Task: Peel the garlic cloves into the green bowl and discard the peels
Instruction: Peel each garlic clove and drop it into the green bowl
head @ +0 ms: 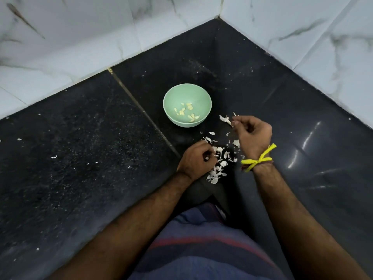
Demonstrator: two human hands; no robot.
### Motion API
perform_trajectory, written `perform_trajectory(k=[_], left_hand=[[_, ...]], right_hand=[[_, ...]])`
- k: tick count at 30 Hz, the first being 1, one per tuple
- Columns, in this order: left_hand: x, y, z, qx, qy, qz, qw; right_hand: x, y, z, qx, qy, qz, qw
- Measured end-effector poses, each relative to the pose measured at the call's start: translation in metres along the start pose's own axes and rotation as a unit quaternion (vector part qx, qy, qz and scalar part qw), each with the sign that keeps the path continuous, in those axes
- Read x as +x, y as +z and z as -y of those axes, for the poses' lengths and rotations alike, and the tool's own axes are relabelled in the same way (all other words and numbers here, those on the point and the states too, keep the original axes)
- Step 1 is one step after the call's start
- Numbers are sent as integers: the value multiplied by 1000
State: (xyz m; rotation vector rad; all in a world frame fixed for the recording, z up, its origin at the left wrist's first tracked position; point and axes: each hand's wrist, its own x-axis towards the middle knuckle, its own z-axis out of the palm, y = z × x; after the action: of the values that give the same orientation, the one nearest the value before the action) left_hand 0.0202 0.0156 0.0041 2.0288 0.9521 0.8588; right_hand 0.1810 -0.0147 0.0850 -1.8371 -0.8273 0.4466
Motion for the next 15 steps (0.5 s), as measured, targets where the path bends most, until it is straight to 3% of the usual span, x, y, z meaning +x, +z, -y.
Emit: perform_trajectory(k=[4, 9, 15], left_hand=[[-2, -1, -2, 2, 6, -18, 1000], [-2, 1, -3, -7, -4, -40, 999], [2, 10, -11, -6, -12, -39, 999]], right_hand=[[-12, -39, -31, -31, 65, -83, 994], [-25, -54, -47, -29, 94, -90, 991], [-18, -53, -47, -73, 63, -76, 992]])
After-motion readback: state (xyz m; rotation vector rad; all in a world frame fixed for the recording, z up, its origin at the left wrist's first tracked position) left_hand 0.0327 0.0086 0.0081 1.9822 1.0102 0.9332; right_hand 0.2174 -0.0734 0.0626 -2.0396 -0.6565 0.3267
